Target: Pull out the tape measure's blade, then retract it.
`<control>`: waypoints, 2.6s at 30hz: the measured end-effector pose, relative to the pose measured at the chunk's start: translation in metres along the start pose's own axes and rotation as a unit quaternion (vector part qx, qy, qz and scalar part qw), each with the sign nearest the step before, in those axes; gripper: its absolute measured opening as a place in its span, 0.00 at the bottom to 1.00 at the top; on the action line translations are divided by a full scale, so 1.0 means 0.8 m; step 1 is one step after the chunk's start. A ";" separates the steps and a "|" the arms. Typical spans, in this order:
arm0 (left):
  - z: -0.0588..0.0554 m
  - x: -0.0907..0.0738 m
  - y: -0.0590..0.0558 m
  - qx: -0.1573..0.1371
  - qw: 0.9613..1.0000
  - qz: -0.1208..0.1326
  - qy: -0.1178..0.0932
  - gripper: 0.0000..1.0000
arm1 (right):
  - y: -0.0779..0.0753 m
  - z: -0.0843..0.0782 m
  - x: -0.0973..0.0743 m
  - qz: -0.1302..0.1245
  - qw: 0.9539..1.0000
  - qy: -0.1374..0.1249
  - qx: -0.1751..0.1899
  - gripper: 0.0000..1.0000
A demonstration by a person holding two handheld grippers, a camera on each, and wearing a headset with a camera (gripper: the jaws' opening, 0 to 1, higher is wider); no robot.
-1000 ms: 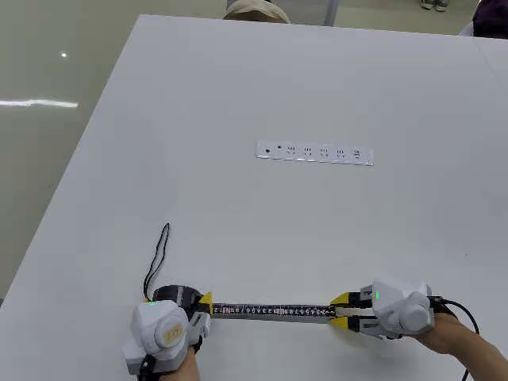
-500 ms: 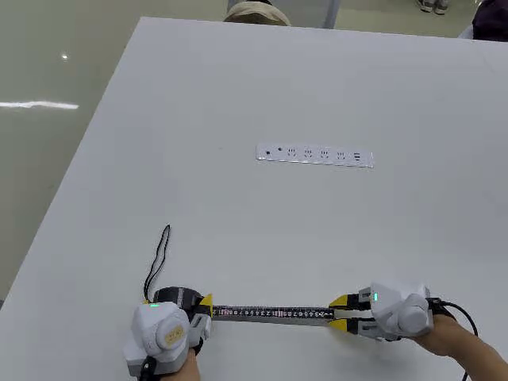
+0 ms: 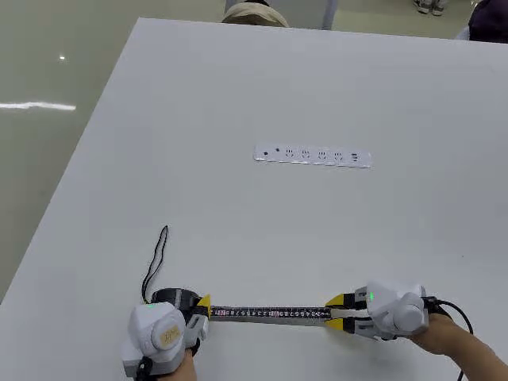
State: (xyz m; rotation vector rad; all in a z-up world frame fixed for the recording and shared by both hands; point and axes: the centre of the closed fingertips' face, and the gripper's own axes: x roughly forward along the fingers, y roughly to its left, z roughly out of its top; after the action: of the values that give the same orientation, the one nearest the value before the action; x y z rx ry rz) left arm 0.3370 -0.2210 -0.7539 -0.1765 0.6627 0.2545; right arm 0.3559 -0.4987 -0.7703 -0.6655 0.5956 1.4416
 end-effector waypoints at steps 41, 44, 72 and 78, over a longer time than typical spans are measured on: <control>-0.006 0.001 -0.001 -0.017 1.000 -0.013 0.013 0.65 | 0.001 0.016 0.014 0.013 1.000 -0.001 -0.008 0.13; -0.006 0.001 -0.001 -0.017 1.000 -0.012 0.014 0.65 | 0.002 0.018 0.016 0.014 1.000 -0.001 -0.008 0.13; -0.007 0.002 -0.001 -0.022 0.999 -0.018 0.013 0.65 | 0.000 0.028 0.026 0.017 1.000 -0.005 -0.014 0.13; -0.007 0.002 -0.001 -0.023 0.999 -0.017 0.014 0.65 | 0.000 0.030 0.027 0.016 1.000 -0.006 -0.015 0.13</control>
State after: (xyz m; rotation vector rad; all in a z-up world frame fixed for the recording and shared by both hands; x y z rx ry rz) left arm 0.3353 -0.2227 -0.7589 -0.2361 0.6803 0.2345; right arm 0.3565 -0.4659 -0.7695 -0.6723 0.5791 1.4865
